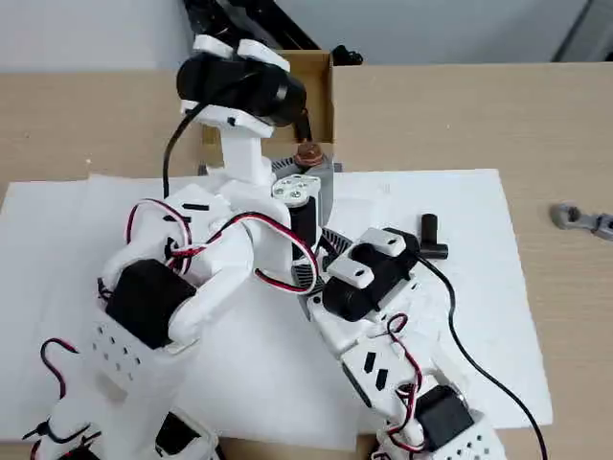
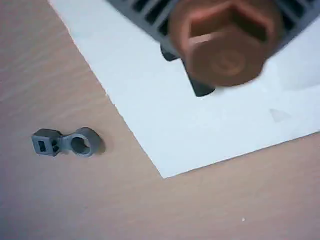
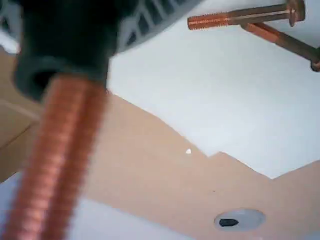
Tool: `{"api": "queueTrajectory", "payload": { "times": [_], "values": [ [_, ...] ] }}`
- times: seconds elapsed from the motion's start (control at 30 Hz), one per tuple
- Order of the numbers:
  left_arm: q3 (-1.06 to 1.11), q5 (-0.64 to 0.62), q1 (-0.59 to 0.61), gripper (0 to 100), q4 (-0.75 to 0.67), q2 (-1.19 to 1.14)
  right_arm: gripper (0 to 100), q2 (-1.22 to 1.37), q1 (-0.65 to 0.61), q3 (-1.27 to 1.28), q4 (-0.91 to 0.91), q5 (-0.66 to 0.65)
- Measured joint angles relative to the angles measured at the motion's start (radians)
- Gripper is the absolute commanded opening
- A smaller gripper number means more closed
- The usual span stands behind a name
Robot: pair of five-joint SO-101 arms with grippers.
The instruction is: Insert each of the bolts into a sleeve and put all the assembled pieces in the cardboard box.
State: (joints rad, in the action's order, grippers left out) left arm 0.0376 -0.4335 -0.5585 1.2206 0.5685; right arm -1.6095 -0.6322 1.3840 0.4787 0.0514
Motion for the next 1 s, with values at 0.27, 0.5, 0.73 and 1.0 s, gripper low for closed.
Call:
{"api": "queueTrajectory", "payload": {
  "times": [0.27, 0.5, 0.73, 1.0],
  "values": [
    [0.083, -0.041, 0.021, 0, -0.061, 0.000, 0.3, 0.000, 0.000, 0.000, 0.000, 0.000],
    [0.150, -0.041, 0.021, 0, -0.129, 0.000, 0.3, 0.000, 0.000, 0.002, -0.026, 0.000],
    [0.140, -0.026, 0.041, 0, -0.132, 0.000, 0.3, 0.000, 0.002, 0.002, -0.029, 0.000],
    [0.098, -0.026, 0.046, 0, -0.133, 0.000, 0.3, 0.000, 0.000, 0.002, -0.029, 0.000]
  ]
}}
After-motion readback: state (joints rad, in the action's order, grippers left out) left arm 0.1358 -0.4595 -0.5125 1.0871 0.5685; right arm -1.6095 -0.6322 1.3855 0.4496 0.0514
